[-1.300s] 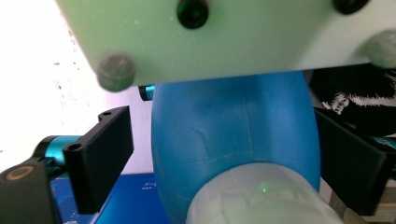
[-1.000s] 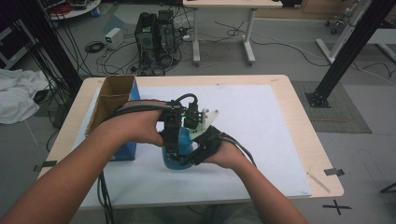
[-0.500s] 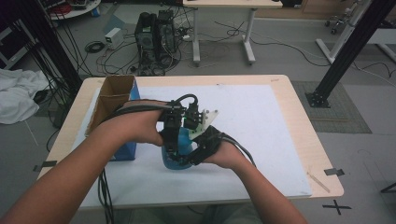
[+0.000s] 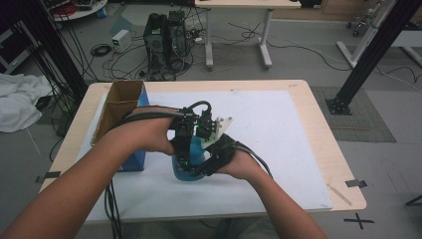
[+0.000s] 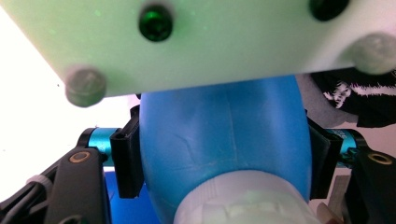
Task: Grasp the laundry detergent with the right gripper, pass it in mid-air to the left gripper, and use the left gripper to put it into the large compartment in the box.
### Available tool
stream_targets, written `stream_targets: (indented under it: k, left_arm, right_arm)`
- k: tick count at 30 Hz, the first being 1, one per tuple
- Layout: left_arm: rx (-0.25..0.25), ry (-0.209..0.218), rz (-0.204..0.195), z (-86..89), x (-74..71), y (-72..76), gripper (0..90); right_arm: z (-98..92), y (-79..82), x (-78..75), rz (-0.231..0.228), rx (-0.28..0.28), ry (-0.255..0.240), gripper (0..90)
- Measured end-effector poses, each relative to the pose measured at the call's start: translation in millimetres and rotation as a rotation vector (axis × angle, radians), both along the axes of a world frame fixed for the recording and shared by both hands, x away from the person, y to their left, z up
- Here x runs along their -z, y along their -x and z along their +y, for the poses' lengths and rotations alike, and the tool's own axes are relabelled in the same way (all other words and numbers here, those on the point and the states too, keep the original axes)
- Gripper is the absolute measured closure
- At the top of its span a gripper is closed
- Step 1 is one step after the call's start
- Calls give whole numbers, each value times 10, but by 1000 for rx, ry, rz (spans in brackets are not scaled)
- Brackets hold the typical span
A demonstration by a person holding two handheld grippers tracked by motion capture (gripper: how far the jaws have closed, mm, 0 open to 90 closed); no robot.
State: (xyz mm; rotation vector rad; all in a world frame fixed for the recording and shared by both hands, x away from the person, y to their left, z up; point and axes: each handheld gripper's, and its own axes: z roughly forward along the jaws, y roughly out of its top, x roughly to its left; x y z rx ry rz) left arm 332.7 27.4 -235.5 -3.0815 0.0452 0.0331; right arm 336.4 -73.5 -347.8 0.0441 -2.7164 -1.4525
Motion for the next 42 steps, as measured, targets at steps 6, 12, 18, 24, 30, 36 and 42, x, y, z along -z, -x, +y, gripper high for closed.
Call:
stream_targets:
  k: [6,12,18,24,30,36,42]
  left_arm:
    - [-5,-1,14,2,6,-15,349]
    - [-3,14,33,24,14,-58,365]
    - [-24,-4,29,13,28,-80,375]
    - [-44,-3,38,18,23,-51,378]
    - [-28,12,31,12,-18,-30,379]
    - [-14,13,26,-17,-73,-15,379]
    - [-5,-4,42,3,-134,-57,379]
  right_arm:
    - [4,-10,7,1,-2,-4,449]
    - [22,-56,13,-45,2,-33,449]
    - [7,-43,21,23,-7,3,450]
    - [8,-37,19,19,-17,1,446]
    - [-2,-75,10,-46,-43,-31,419]
    - [-45,-44,-7,2,-27,-23,308]
    - [-118,-56,-50,-55,-22,-83,234]
